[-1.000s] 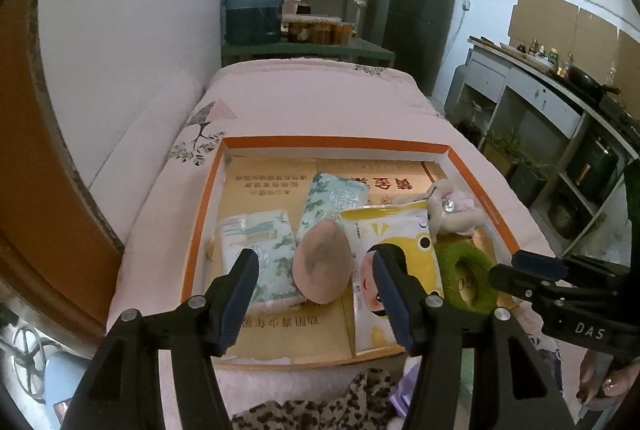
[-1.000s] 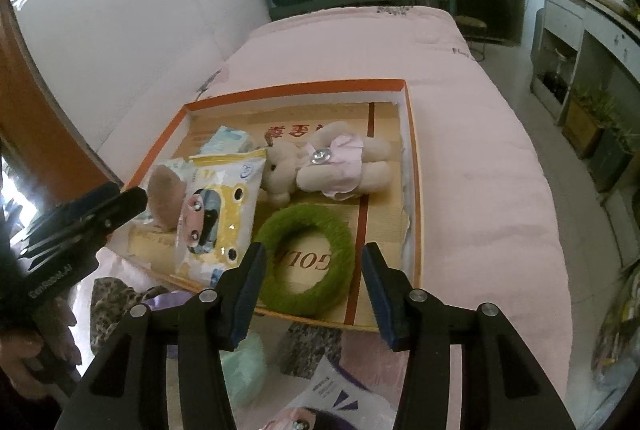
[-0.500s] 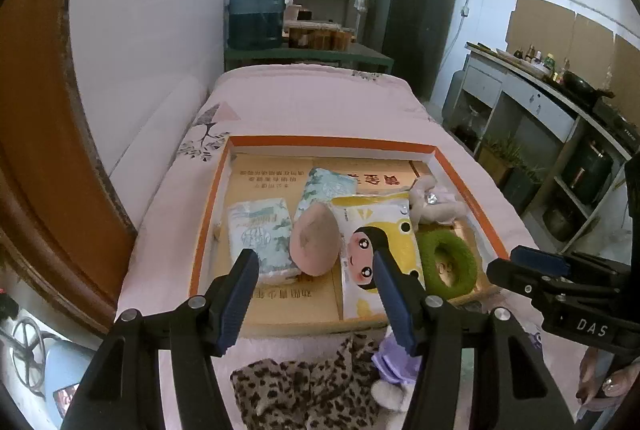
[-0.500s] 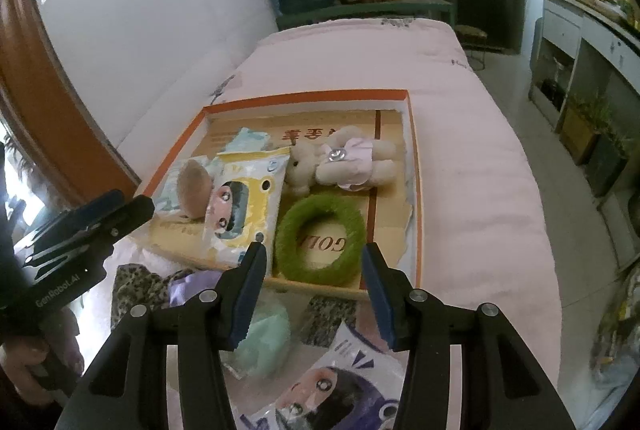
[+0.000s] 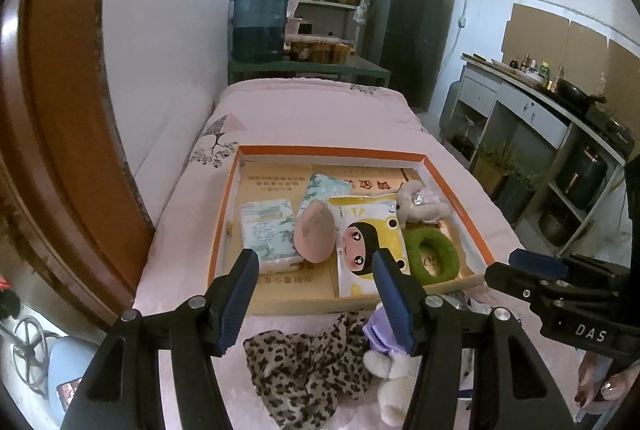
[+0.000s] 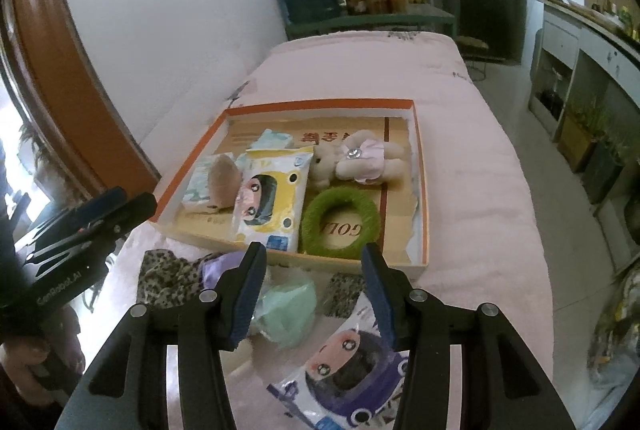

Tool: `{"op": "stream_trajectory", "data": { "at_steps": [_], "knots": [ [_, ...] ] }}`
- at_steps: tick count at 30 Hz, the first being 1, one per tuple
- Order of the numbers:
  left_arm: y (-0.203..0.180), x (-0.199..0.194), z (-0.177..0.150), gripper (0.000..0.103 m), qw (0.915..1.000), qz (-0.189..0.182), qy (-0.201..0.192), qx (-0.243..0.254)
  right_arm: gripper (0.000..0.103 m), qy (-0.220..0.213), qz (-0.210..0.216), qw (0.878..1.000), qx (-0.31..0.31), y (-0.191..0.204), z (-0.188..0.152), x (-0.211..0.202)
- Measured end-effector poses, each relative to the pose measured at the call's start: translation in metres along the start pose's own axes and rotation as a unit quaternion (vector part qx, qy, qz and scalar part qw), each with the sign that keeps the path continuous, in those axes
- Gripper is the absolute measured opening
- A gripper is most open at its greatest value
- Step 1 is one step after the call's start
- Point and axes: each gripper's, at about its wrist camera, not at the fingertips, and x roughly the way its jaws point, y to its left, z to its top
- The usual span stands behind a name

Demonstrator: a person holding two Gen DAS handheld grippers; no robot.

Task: Organize soft objects
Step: 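Withdraw both tools from the box back over the pile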

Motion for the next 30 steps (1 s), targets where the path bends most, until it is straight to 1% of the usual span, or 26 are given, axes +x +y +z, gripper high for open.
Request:
{"op": "stream_trajectory", "data": {
  "at_steps": [13, 30],
  "knots": [
    [0.007, -0.034, -0.011, 0.059, 0.9998, 0.013, -0.016, -0.006, 0.051, -0.020, -0.011, 1.000, -0.014, 0.022, -0.014, -0.031],
    [0.013, -0.071, -0.036, 0.059, 0.9993, 0.018, -0.026, -0.019, 0.051, -0.036, -0.025, 0.999, -0.020, 0.046, -0.045, -0.063]
  ]
}}
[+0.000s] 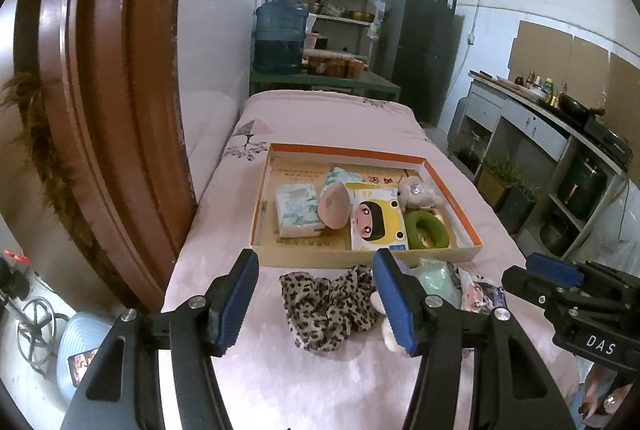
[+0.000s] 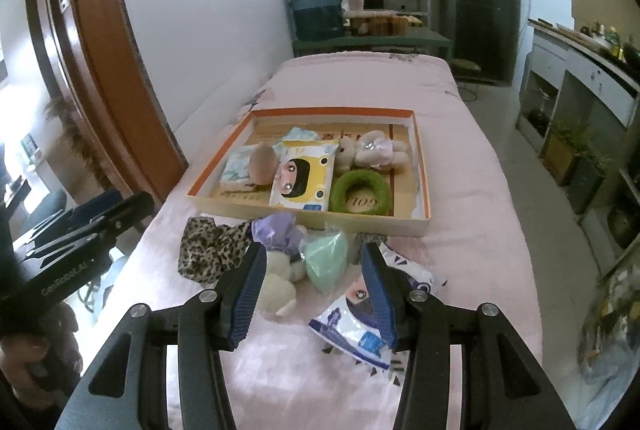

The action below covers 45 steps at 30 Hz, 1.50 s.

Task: Organize soft objects
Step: 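Withdraw both tools from the box back over the pile, then grasp the leopard-print scarf with the left tool while the right tool grasps the purple-and-white wipes pack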

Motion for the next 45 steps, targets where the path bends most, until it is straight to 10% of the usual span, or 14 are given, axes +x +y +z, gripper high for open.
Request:
{"op": "stream_trajectory", "data": {
  "at_steps": [24, 32, 45],
  "knots": [
    [-0.001, -0.030, -0.026, 0.059, 0.9999, 0.003, -0.012, 0.002, 0.051, -0.017, -0.014, 1.000, -0.011, 0.019, -0.038, -0.023],
    [-0.001, -0.030, -0.038, 0.059, 1.0000, -0.001, -0.005, 0.002, 0.072, -0.019, -0.018, 1.000, 0.006, 0.011, -0.051, -0.024],
    [0.010, -0.008, -0.056, 0.059, 0.9996, -0.014, 0.017, -0.017, 0.076, 0.022, -0.034, 0.996, 0.085, -0.029, -0.077, 0.003]
  ]
}}
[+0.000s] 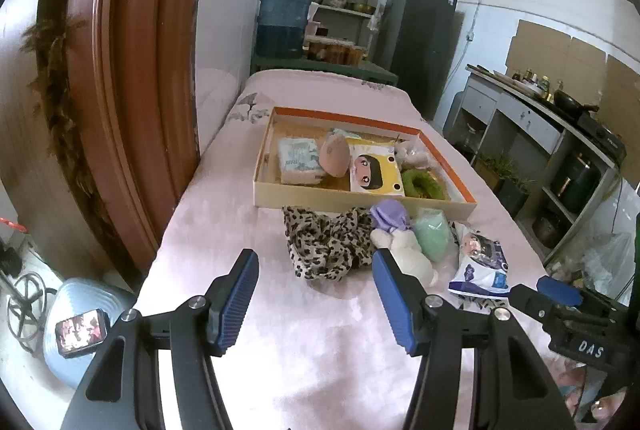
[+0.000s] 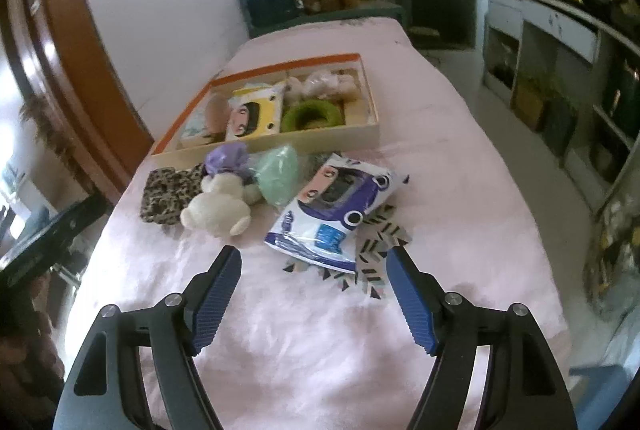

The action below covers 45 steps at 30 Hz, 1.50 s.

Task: Organize soft objects
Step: 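Grasp the leopard-print scarf with the left tool while the right tool grasps the purple-and-white wipes pack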

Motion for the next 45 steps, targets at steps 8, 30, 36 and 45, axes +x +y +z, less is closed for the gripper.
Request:
{"op": "stream_trajectory", "data": {
  "at_steps": [8, 30, 36, 45],
  "knots": [
    [0.008, 0.013, -0.005, 0.059, 0.9999, -0.002, 0.011, -0.009, 0.077, 0.024, 0.009, 0.997, 0.070, -0.014, 0.013, 0.026],
    [0.013, 0.073, 0.008, 0.059, 0.9982, -0.019, 0.057, 0.001, 0.077, 0.058, -0.042, 0.991, 0.114, -0.024, 0.038, 0.091],
    [0.011, 0.103, 0.007, 0.059, 0.9963, -0.012, 0.084, 0.006, 0.077, 0.051, -0.046, 0.993, 0.095, -0.022, 0.038, 0.094],
    [0.010, 0.117, 0.001, 0.018, 0.9943, -0.041, 0.098, -0.012, 0.062, 0.040, -0.034, 0.996, 0.076, -0.027, 0.032, 0.088]
  ]
}}
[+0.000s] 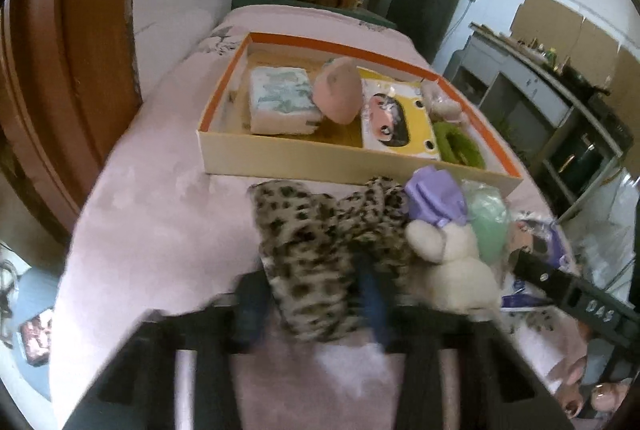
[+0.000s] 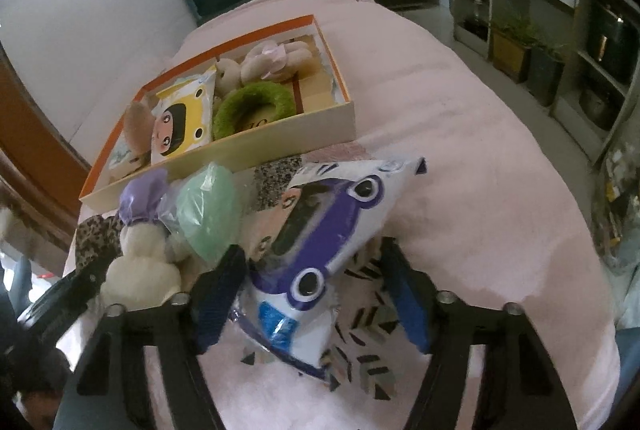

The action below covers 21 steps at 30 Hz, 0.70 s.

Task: Organize soft objects
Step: 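Grasp the leopard-print scarf with the left tool while the right tool grasps the purple-and-white wipes pack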

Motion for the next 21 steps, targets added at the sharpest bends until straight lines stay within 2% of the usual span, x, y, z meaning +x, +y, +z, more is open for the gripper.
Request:
{"op": "stream_trajectory", "data": {
  "at_steps": [3, 5, 21],
  "knots": [
    [-0.001, -0.001, -0.002, 0.010, 1.0000, -0.007, -0.001, 0.001, 0.047, -0.002, 0.006, 1.000, 0.000, -0.003, -0.003, -0.004],
    [-0.004, -0.004, -0.004, 0.009, 0.9999, -0.008, -0.005, 0.006, 0.043, -0.003, 0.011, 1.000, 0.000, -0.005, -0.004, -0.006],
    [-0.011, -0.045, -0.003, 0.008, 0.9984, -0.009, -0.055, 0.006, 0.039, -0.024, 0.031, 0.999, 0.008, -0.008, -0.008, -0.035]
  ]
}}
